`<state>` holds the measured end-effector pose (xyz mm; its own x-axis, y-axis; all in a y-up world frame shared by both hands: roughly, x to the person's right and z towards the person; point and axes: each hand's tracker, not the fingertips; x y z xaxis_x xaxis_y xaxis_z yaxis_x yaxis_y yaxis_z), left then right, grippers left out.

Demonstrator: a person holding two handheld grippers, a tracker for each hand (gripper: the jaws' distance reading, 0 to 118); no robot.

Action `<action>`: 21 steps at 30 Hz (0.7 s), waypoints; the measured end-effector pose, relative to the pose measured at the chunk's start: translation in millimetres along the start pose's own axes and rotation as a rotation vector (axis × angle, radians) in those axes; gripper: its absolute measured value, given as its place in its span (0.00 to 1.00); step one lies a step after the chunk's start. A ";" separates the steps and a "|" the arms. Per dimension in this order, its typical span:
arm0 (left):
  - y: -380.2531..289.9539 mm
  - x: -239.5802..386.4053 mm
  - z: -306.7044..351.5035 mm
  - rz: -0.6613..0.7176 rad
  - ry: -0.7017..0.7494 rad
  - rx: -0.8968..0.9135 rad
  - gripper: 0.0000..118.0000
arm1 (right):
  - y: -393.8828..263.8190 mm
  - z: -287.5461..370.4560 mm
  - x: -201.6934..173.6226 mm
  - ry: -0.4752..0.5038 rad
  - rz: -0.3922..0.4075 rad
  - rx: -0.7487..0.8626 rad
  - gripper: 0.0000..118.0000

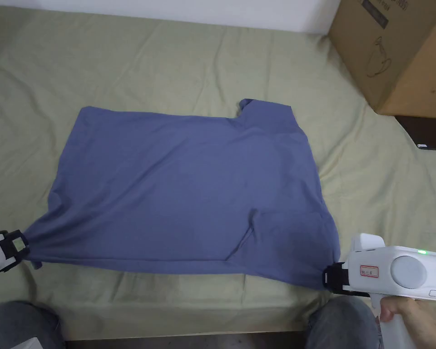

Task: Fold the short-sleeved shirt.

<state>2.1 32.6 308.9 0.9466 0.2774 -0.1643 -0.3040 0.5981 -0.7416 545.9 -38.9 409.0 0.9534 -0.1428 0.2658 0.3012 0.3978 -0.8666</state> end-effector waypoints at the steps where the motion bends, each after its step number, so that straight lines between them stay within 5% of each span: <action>1: 0.2 0.3 1.1 0.002 0.002 0.002 0.00 | 1.6 4.3 -1.0 -0.014 0.000 -0.002 0.06; 4: 2.8 -0.2 6.1 0.036 -0.009 0.010 0.00 | 7.7 22.2 -1.8 -0.012 0.047 0.002 0.06; 11: 39.2 -0.9 6.7 0.237 -0.081 0.070 0.00 | 60.0 69.3 -1.9 0.048 -0.021 0.114 0.06; 21: 125.6 43.9 -72.6 0.216 -0.072 0.094 0.00 | 179.2 34.6 -33.8 -0.056 -0.055 0.168 0.06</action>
<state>13.3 65.3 161.3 0.8494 0.4575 -0.2631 -0.5105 0.5857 -0.6296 568.3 68.5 259.3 0.9335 -0.1199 0.3378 0.3471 0.5376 -0.7684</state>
